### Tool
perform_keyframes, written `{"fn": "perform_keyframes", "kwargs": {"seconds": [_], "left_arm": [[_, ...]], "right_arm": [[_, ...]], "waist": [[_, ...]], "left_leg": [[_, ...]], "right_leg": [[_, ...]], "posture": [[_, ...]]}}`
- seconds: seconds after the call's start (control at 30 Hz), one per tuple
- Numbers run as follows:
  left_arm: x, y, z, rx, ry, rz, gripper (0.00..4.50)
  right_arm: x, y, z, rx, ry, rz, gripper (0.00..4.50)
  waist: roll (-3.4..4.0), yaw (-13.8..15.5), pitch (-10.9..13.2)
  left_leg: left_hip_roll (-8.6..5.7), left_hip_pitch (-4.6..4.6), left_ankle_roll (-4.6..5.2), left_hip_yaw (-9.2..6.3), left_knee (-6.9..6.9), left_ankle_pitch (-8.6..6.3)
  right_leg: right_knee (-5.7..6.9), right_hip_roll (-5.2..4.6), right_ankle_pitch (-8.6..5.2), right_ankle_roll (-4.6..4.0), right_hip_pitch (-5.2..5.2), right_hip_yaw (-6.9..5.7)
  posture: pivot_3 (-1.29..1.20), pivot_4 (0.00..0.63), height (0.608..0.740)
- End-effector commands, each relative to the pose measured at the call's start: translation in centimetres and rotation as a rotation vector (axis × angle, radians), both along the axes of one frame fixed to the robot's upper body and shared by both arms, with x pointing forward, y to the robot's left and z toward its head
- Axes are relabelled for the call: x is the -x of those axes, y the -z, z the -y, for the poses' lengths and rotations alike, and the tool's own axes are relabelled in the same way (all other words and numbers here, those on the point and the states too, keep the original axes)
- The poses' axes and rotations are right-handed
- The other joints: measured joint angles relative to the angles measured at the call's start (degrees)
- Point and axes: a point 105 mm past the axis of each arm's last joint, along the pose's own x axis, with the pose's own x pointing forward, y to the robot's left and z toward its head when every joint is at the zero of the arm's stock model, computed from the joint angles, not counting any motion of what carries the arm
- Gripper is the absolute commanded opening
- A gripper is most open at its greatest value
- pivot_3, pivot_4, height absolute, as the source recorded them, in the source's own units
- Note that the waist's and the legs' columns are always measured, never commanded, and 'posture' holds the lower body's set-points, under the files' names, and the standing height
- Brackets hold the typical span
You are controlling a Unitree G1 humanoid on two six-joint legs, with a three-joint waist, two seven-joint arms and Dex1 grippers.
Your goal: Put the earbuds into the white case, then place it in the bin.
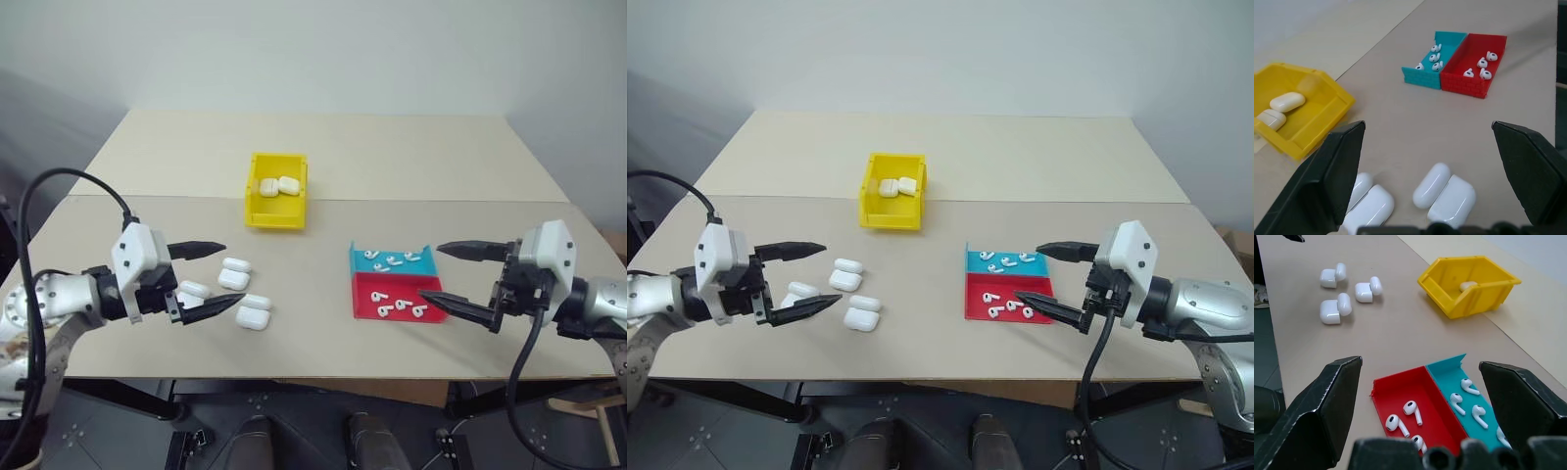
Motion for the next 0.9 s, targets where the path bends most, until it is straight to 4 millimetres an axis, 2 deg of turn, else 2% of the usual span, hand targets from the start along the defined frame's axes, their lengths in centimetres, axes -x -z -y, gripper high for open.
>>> {"fn": "perform_keyframes", "kwargs": {"seconds": [0.03,0.13,0.23,0.4,0.5,0.63,0.77,0.9], "left_arm": [[-0.4,-0.8,-0.2,-0.025,-0.044,-0.047,4.5],[-0.1,-0.9,-0.4,-0.09,-0.079,-0.105,4.5],[0.1,-1.0,-0.7,-0.061,-0.122,-0.179,4.5],[-0.4,1.2,-2.4,-0.27,-0.261,-0.428,4.5],[-1.2,1.6,-2.8,-0.278,-0.342,-0.444,4.5],[-2.4,2.4,-3.8,-0.372,-0.465,-0.466,4.5],[-2.5,3.6,-4.7,-0.45,-0.618,-0.694,4.5],[-2.5,4.9,-5.1,-0.52,-0.669,-0.774,4.5]], "right_arm": [[-0.2,-0.9,-0.3,0.008,-0.017,0.04,4.47],[-0.4,-1.3,-0.5,-0.004,-0.017,0.044,4.47],[-0.2,-1.6,-1.0,-0.026,-0.028,0.036,4.47],[0.1,-1.1,-1.6,-0.044,-0.021,0.035,4.47],[0.1,-0.8,-1.9,-0.045,-0.01,0.04,4.47],[0.2,-0.9,-1.9,-0.055,0.002,0.049,4.47],[0.3,-0.7,-2.1,-0.054,0.008,0.06,4.47],[0.4,-0.5,-2.4,-0.063,0.005,0.061,4.47]], "waist": [[0.0,0.0,0.0],[-0.01,-0.13,0.0],[0.0,-0.05,0.0],[-0.08,0.05,0.05],[-0.02,0.1,0.01],[-0.09,0.11,0.05],[-0.11,0.27,0.06],[-0.1,-0.15,0.05]], "left_leg": [[0.01,-0.01,0.0,0.0,0.0,0.0],[0.01,-0.03,0.0,0.01,0.0,0.0],[0.01,-0.05,0.0,0.02,0.0,0.0],[0.05,-0.01,0.0,-0.01,0.0,0.0],[0.0,0.03,-0.01,0.02,0.0,0.0],[0.02,-0.05,0.0,-0.01,0.0,0.0],[0.0,-0.07,0.0,-0.07,0.03,0.0],[-0.02,-0.06,0.0,-0.07,0.03,0.0]], "right_leg": [[0.0,0.01,0.0,0.0,0.0,0.0],[-0.02,0.0,0.0,0.0,-0.03,0.0],[-0.01,0.0,-0.02,-0.01,-0.05,0.01],[0.08,0.06,-0.03,-0.02,-0.07,0.0],[0.08,0.02,-0.03,-0.01,-0.03,0.02],[0.09,0.08,-0.03,-0.02,-0.08,0.02],[0.1,0.13,-0.04,0.0,-0.05,0.02],[0.11,0.13,-0.05,0.03,-0.06,0.08]], "posture": [[0.0,0.15,0.74],[0.0,0.15,0.74],[0.0,0.15,0.74],[0.0,0.15,0.74],[0.0,0.15,0.74],[0.0,0.15,0.74],[0.0,0.15,0.74],[0.0,0.15,0.74]]}}
